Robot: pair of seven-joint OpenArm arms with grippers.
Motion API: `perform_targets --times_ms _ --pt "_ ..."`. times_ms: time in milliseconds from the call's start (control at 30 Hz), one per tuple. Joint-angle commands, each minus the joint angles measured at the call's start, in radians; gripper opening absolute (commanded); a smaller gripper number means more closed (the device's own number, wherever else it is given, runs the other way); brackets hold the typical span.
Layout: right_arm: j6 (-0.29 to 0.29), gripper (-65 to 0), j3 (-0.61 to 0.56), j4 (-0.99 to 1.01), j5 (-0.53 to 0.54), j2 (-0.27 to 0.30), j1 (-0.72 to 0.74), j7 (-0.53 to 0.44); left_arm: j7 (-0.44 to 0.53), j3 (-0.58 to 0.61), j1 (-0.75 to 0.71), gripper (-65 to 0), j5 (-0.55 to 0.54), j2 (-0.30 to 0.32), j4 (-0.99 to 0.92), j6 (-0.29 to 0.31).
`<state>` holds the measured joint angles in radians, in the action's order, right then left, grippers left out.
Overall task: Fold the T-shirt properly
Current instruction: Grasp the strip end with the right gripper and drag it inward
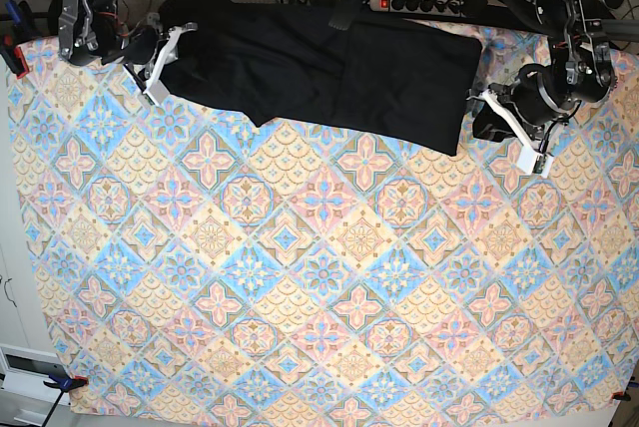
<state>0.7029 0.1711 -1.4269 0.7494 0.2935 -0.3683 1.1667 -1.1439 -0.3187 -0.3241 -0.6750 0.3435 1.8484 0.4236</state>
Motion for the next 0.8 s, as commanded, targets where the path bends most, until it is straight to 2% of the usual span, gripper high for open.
perform_targets --times_ms 0,133,333,400,600,767 --pt "-0.005 -62.0 0.031 -0.012 -0.009 0.016 0.002 0.002 0.014 -0.007 0.007 -54.6 -0.015 0.010 0.015 0.004" --pt "-0.005 -62.0 0.083 -0.013 -0.009 0.026 0.061 0.005 0.015 -0.009 0.007 -54.7 -0.015 0.010 0.015 0.004" --pt "-0.005 -62.0 0.084 -0.002 -0.012 0.075 0.162 0.003 0.017 -0.009 0.009 -54.7 -0.015 0.010 0.015 0.004" --pt "-0.005 -62.0 0.083 -0.002 -0.052 0.085 0.199 0.005 0.018 -0.009 0.009 -54.8 -0.015 0.010 0.015 0.004" --pt "-0.005 -61.9 0.080 -0.007 -0.275 0.085 0.297 0.005 0.018 -0.009 0.009 -54.9 -0.015 0.010 0.015 0.004" --pt "-0.005 -61.8 0.077 -0.039 -0.336 0.085 0.305 0.008 0.018 -0.009 0.009 -54.9 -0.015 0.009 0.015 0.004"
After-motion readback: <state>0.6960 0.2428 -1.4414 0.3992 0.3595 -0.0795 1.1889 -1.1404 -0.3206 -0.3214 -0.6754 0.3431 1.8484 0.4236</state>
